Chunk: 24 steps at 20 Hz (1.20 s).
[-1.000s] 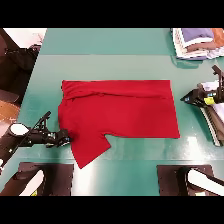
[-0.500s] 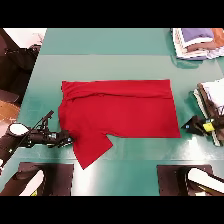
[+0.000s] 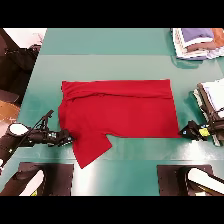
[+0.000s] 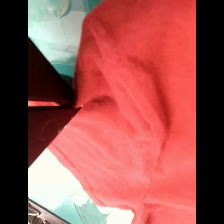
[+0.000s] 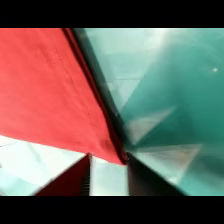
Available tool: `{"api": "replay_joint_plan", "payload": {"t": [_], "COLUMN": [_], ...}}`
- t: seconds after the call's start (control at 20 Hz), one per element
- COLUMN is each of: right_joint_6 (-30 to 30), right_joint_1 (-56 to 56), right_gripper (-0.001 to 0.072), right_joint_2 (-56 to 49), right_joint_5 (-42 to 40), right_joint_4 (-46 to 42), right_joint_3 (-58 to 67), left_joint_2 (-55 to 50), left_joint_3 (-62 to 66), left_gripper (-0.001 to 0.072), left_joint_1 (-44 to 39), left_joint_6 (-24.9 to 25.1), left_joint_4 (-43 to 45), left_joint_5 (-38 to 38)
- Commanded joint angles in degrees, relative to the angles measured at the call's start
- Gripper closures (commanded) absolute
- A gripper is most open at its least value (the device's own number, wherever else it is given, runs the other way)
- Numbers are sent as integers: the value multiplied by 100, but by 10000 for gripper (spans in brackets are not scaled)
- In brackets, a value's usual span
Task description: Fold the shirts.
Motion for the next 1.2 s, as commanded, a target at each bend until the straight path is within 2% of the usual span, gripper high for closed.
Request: {"api": "replay_joint_plan", "payload": {"t": [0.0,0.05,0.15,0.35,0.55,0.7,0.8,0.95,1.15], "right_joint_6": [-2,-7,-4,109,514,739,752,750,750], "right_joint_1": [446,579,769,811,811,811,813,918,1574], "right_gripper": [605,700,698,699,700,700,701,700,700], "right_joint_2": [116,116,120,820,2109,2868,3058,2992,1978], "right_joint_5": [-50,-35,140,560,968,925,793,258,-240], "right_joint_4": [-37,-28,-37,-199,-868,-909,-813,-450,-435], "right_joint_3": [-15,-15,101,424,450,455,455,485,1185], "left_joint_2": [4,4,4,4,442,1088,1056,706,-382], "left_joint_3": [-2,28,367,1414,1648,1862,2249,2787,3377], "left_gripper": [684,685,686,685,686,686,686,685,685], "left_joint_1": [2,2,2,2,0,2,0,-284,-643], "left_joint_6": [4,7,-2,-101,-321,-520,-514,-409,-341], "left_joint_4": [2,61,444,1362,1421,1252,979,933,1193], "left_joint_5": [96,105,-61,-1093,-1582,-1873,-1814,-1161,-197]}}
